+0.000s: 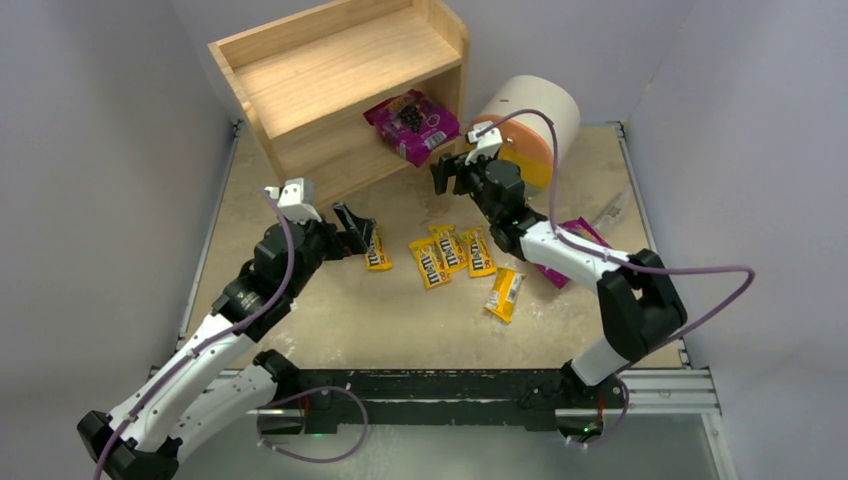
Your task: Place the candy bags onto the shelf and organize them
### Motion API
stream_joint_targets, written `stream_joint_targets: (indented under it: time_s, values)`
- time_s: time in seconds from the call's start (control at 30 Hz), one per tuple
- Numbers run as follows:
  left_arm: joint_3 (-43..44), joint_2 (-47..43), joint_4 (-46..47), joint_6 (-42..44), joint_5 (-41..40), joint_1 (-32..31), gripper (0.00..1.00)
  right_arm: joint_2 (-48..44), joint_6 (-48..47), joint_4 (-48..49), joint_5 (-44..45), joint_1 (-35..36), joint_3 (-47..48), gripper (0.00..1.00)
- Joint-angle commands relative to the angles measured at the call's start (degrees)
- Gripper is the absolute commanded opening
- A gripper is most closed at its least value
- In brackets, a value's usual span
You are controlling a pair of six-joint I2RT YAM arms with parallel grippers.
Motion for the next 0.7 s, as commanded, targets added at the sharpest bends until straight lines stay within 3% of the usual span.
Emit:
stream_joint_targets:
  time_s: [0.0,0.43,0.67]
  values:
    - [-0.1,-0.6,1.2,0.3,-0.2,0.3,1.00,2.8,0.0,1.1,3.9,-0.2,5.9,0.85]
    - [-0.1,-0.8,0.9,0.3,-0.8,0.2,1.00,7.8,0.0,0.5,5.6,-0.3,11.6,0.85]
    - [-0.1,-0.8,1.2,0.4,-0.4,0.2,1.00,0.2,2.1,-4.4,8.1,-0.3,5.9,0.85]
